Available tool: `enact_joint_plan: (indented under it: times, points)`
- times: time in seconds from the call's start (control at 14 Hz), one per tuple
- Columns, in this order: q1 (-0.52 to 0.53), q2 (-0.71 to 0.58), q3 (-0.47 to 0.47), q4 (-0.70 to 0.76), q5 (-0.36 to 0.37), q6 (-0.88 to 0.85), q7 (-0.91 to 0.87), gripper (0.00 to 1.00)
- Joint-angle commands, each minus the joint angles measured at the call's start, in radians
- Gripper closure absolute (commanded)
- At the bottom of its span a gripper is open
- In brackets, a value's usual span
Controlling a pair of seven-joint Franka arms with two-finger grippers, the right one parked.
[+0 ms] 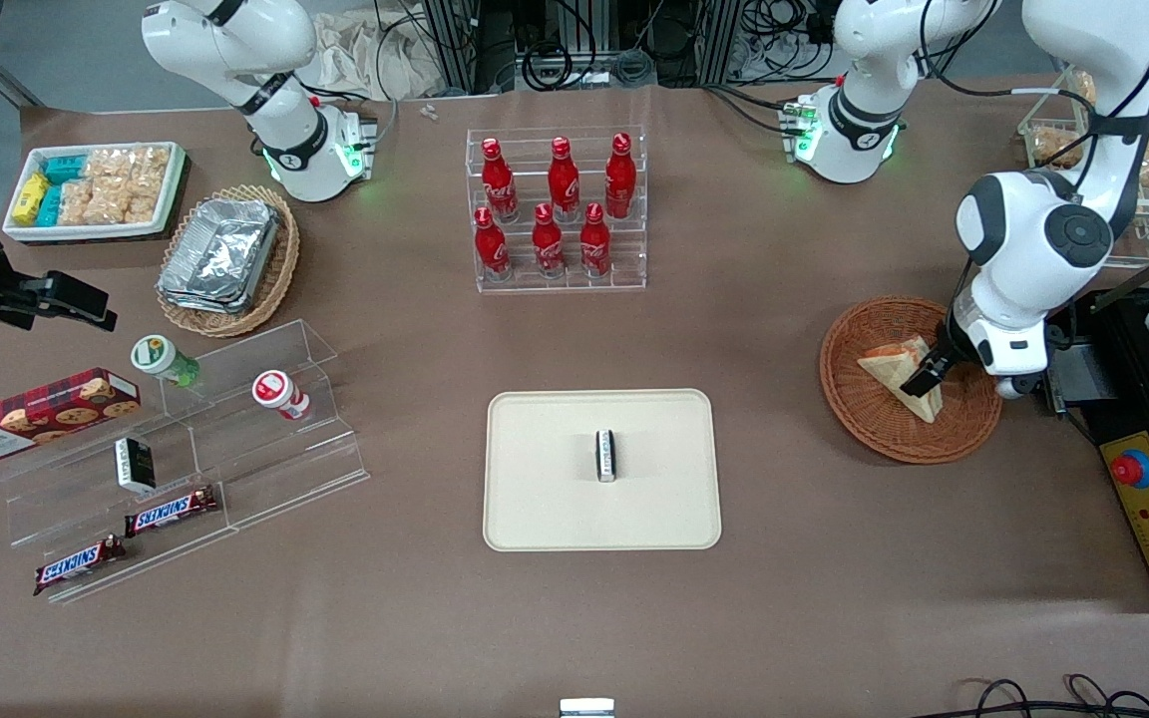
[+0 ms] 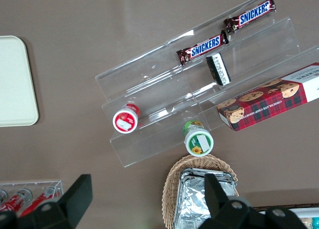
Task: Place sandwich from basket to tray
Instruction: 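Lower the open left gripper over the wrapped sandwich in the basket, then close the left gripper on the sandwich's crust edge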
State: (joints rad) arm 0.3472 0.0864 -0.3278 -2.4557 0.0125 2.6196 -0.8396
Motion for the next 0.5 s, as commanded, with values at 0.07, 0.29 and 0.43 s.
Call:
enact_joint_plan:
  times: [0.07,0.29,0.43]
  points:
    - [-0.002,-0.004,-0.007,-0.097,0.004,0.166,-0.059,0.00]
    - [-0.002,0.022,-0.007,-0.109,0.003,0.189,-0.059,0.01]
    - [-0.002,0.033,-0.007,-0.108,0.003,0.209,-0.059,0.40]
